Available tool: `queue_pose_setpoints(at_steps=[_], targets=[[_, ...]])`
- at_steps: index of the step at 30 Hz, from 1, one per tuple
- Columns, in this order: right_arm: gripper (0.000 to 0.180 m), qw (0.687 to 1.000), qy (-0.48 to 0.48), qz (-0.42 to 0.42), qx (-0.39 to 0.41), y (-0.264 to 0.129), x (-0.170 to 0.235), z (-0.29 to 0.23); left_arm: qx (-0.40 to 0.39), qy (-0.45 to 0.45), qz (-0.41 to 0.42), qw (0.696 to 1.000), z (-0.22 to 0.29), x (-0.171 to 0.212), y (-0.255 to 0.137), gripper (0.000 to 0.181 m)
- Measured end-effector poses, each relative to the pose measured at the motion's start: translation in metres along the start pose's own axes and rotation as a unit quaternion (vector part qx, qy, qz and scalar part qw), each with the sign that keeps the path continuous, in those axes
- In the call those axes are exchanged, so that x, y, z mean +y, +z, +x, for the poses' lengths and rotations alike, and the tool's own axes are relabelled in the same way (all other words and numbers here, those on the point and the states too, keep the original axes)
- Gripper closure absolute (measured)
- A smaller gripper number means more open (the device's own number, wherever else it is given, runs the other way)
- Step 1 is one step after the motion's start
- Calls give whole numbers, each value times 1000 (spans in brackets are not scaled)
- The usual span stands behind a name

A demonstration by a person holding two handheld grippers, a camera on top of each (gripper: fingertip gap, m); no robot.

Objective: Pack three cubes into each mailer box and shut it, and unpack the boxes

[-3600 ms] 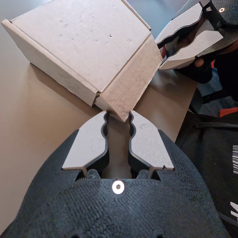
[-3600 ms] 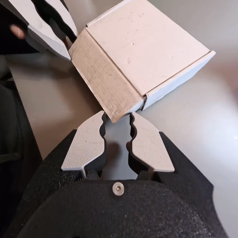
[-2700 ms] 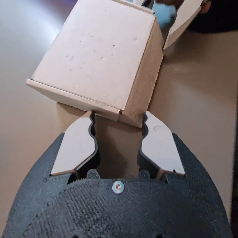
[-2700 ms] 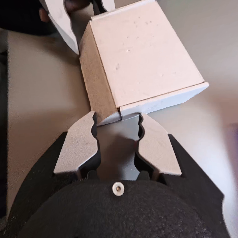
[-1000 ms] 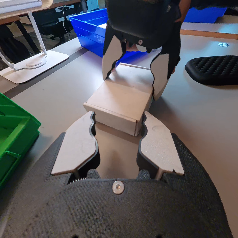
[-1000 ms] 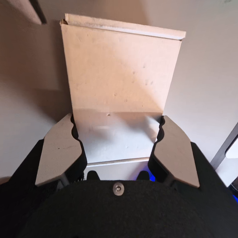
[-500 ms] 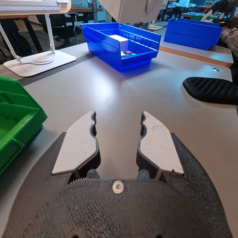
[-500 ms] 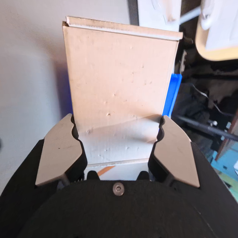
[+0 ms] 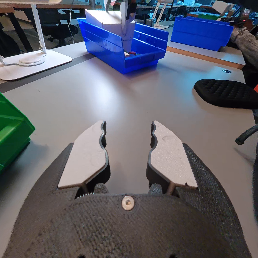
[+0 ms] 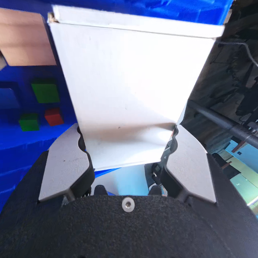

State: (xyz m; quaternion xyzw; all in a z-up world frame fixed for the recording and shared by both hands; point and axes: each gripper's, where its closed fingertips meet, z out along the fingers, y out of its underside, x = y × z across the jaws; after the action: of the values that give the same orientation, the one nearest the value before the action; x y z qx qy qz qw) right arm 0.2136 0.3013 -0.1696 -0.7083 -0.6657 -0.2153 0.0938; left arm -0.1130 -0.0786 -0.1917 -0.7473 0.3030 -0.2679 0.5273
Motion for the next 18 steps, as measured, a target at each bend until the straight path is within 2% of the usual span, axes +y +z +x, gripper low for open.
queue_pose_setpoints(at_steps=[5,9,12,16,18], targets=[[64,1000,-2,4,15,7,1,8,5,2,-10,1000,0,3,5,121],[69,997,18,44,57,-12,-3,9,0,4,-3,1000,-1,0,3,122],[78,980,74,166,84,-53,-26,-5,-12,1,7,1000,-5,-4,-1,122],[86,923,145,349,74,-122,-57,-63,-30,-6,19,999,-11,-10,-7,121],[91,894,168,411,61,-146,-65,-105,-48,-5,22,999,-17,-13,-12,121]])
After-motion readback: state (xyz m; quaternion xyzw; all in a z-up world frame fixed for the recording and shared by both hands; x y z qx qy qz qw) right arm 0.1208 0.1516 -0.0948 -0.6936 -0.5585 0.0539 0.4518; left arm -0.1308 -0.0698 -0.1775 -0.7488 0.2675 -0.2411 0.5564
